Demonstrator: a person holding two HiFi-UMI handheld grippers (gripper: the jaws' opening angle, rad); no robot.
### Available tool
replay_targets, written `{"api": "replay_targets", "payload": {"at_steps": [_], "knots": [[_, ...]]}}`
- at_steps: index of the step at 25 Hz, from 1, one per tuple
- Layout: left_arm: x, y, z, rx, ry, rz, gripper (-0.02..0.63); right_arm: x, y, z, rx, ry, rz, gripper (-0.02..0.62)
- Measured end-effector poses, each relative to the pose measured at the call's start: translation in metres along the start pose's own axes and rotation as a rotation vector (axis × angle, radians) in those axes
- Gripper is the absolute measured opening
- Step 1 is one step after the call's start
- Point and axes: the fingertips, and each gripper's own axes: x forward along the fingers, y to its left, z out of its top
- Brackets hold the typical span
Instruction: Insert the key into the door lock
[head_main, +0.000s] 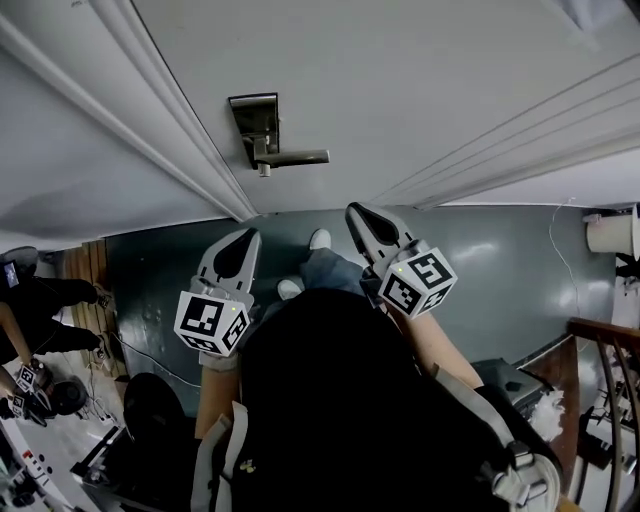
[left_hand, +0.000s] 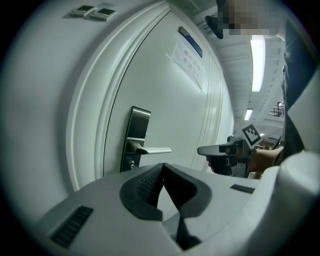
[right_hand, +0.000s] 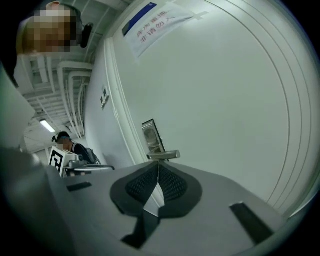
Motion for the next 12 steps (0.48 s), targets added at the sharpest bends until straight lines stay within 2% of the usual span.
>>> {"api": "replay_targets", "payload": {"at_steps": [4, 12], "knots": [[0.006, -0.006, 0.01, 0.034, -0.009, -0.025, 0.008, -0.008, 0.006, 0.01, -0.08, 0.014, 0.009, 0.017], [0.009, -0.01, 0.021, 0.084, -0.015, -0.029, 0.008, -0.014, 0.014, 0.017, -0.167, 0.041, 0.026, 0.018]]}}
